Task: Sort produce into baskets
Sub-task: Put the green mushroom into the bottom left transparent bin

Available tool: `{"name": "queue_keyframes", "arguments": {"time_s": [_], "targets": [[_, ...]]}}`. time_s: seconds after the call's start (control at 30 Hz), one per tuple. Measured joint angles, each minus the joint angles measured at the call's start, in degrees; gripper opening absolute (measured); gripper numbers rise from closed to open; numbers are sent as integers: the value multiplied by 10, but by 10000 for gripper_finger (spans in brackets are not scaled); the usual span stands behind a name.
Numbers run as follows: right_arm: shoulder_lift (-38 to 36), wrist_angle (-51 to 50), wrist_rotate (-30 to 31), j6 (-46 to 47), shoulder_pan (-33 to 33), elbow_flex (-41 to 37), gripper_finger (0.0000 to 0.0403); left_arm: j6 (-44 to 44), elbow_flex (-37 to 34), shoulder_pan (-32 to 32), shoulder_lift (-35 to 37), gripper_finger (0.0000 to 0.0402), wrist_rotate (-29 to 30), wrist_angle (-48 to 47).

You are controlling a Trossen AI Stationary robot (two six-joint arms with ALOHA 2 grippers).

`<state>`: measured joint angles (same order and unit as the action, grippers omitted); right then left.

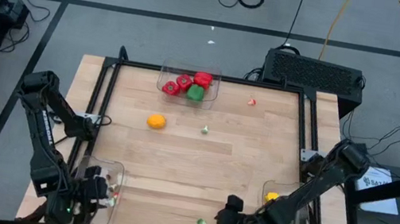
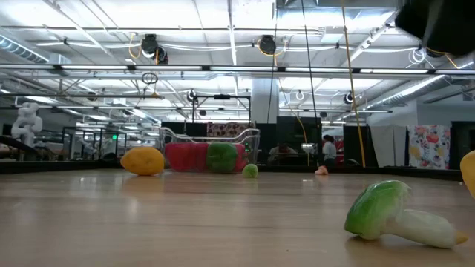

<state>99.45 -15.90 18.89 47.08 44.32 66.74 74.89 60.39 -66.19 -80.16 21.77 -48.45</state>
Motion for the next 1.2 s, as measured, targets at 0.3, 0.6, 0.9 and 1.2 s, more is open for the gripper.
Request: {"name": "queue_keyframes", "arguments": {"time_s": [0.3, 0.6, 0.9, 1.2], "targets": [[88, -37, -38, 7, -13, 53, 270, -87, 0, 32, 0, 150, 75, -1], [158, -93, -39, 3, -28, 95, 234, -112, 0, 59, 0, 150, 91, 0], [168, -71, -37, -11, -38, 95, 209, -119, 0, 63, 0, 150, 110, 0], [175, -73, -40, 1, -42, 95, 194, -129, 0, 62, -1, 150, 136, -1]]}}
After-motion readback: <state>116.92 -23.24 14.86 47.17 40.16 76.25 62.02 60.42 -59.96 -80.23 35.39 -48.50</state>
